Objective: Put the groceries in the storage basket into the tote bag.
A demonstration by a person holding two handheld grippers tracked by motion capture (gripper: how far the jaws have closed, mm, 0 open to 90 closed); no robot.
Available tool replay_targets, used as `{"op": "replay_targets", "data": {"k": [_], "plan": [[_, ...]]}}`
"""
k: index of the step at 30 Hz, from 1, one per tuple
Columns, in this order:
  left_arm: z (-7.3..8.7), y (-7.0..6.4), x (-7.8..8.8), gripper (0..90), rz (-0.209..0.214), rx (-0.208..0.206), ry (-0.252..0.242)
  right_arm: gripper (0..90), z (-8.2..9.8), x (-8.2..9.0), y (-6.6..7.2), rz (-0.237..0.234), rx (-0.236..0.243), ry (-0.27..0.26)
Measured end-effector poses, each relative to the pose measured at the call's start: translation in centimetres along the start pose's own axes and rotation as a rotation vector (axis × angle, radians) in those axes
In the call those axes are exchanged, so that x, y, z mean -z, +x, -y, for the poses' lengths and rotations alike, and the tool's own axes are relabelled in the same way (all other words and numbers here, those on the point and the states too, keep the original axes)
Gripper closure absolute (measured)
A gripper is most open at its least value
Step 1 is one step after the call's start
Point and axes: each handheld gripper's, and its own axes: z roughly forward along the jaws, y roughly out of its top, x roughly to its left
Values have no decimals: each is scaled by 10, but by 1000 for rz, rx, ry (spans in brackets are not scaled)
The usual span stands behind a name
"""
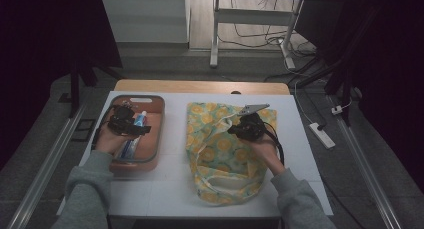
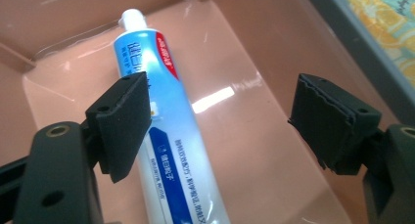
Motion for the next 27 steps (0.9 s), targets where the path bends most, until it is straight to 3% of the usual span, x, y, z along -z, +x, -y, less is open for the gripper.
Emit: {"op": "replay_targets", "data": {"k": [12,20,27], "plan": [[5,11,-4,221,-35,24,38,896,0,-1,1,0,4,4],[5,13,-19,216,-78,26,113,896,1,-1,1,-1,2,8],[1,15,-34,216,-81,39,172,895,1,-3,1,-2,2,16]]}}
